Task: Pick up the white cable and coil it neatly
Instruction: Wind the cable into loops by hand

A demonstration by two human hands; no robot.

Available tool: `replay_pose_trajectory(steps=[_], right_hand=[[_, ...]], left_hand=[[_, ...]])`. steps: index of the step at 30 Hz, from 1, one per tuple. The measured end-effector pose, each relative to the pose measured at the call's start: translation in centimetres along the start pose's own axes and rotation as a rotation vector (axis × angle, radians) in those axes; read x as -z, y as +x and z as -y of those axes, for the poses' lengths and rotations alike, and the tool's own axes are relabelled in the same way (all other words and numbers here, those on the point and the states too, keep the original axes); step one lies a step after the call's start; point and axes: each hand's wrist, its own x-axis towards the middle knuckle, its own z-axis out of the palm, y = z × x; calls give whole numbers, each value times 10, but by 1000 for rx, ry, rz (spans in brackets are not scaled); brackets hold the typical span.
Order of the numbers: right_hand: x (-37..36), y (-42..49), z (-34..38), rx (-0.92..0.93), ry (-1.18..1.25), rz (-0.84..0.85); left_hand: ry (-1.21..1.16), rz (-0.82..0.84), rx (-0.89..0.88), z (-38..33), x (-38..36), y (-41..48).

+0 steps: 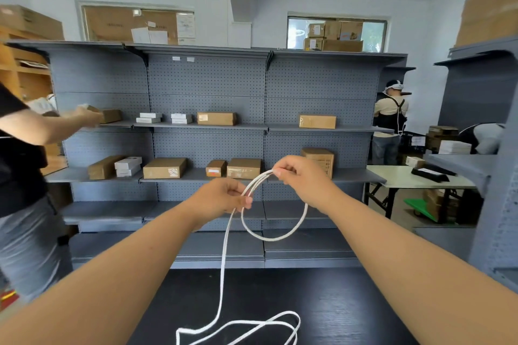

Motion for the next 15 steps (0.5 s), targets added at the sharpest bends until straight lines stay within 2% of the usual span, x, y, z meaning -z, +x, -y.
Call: replay_pose_trajectory(steps=[4,8,15], right_hand=[[11,3,-5,-41,107,-69],[12,4,-8,-63,172,-144],[5,-1,-11,-94,318,-303]], left_hand=[[32,-4,4,7,0,-2],[-64,-47,-38,11,-11,0],[-100,-248,-33,14,-24,3]])
